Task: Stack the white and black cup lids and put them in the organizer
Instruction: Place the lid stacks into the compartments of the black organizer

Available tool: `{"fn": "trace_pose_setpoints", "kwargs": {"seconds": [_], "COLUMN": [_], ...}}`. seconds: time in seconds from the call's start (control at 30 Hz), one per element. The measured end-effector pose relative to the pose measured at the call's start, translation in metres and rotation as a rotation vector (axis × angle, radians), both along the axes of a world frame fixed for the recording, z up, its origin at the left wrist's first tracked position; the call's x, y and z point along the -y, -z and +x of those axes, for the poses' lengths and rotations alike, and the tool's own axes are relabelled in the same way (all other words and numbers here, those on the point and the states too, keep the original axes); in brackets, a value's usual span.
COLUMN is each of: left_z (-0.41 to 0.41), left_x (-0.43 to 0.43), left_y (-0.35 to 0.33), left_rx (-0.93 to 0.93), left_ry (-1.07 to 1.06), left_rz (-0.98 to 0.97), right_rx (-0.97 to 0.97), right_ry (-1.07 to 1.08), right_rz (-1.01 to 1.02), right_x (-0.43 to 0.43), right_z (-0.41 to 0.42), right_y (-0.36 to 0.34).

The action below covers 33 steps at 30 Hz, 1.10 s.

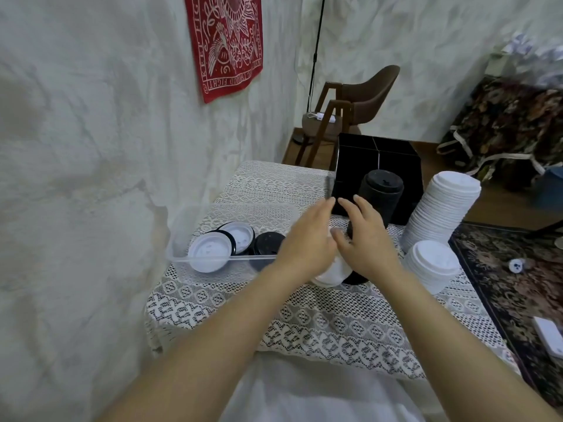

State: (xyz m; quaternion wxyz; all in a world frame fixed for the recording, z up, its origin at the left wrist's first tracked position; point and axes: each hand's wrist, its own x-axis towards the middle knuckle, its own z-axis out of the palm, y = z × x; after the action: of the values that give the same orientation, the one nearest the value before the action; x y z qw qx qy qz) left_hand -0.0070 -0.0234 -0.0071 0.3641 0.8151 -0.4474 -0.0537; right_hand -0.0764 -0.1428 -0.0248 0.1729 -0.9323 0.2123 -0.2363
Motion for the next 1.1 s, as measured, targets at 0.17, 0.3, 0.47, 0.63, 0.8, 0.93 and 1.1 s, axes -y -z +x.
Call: {"fn": "trace_pose_setpoints", "kwargs": {"seconds": [0.17,0.3,0.47,0.63,0.8,0.93,1.1], "left_z": [0.070,0.113,0.132,0.145,0.144,0.144,0.144], "left_x": [-0.057,-0.096,-0.101,-0.091,-0.082,-0.080,-0.077], "left_y": [-0.014,-0.001,0.017,0.026,0.035,0.039,0.037], "left_rx": [0.107,0.095,0.043,-0.028,-0.043,-0.011,0.041], "left_ry": [-0.179,-0.248,-0.238,-0.179,-0.183,-0.214,-0.236], "left_rz": [0.154,0.448,0.692,0.788,0.856,0.857,0.809], "right_rx": [-0.140,-0.337,-0.594,-0.743,-0.777,-0.813,-0.801], "right_ry": [-0.280,-0.409,-0.422,-0.387,-0.336,-0.339,-0.337], "right_rz": [-0.039,-0.022,0.022,0.071,0.031,0.026,-0.049], "right_x": [-0.025,-0.048,-0.067,-0.072,-0.077,-0.078,-0.077], "right_z": [0.042,0.078,0.113,0.131,0.137,0.141,0.142], "right_y": [-0.018,-0.021,-0.012,-0.004,0.009,0.015,0.015]}}
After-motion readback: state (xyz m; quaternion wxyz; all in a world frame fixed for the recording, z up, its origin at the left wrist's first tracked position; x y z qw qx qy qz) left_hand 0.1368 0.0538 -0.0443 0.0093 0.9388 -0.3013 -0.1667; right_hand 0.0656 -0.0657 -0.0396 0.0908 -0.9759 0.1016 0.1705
